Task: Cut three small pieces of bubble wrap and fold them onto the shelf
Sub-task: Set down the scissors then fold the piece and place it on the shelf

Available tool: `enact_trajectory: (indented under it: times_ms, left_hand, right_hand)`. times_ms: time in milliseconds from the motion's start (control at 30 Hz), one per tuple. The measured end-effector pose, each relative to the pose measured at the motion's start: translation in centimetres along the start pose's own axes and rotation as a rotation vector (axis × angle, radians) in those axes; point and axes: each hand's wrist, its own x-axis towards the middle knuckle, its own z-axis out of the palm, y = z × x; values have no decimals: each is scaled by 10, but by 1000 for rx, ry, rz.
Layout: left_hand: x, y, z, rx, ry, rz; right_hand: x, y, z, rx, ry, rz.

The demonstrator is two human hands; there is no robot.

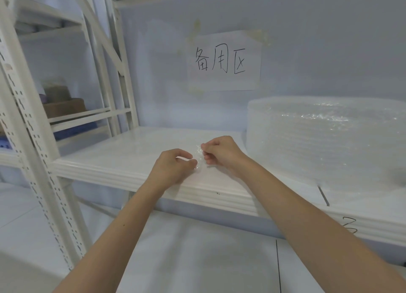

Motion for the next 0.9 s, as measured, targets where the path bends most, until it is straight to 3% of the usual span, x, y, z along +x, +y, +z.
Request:
enact_trajectory:
  times_ms: [167, 900]
  left_hand:
    - [2, 2, -11, -11, -59, -38]
    - [13, -9, -10, -37, -10, -68]
  right_hand:
    - [9, 6, 10, 36, -12, 49]
    - [28, 11, 24, -93, -12, 40]
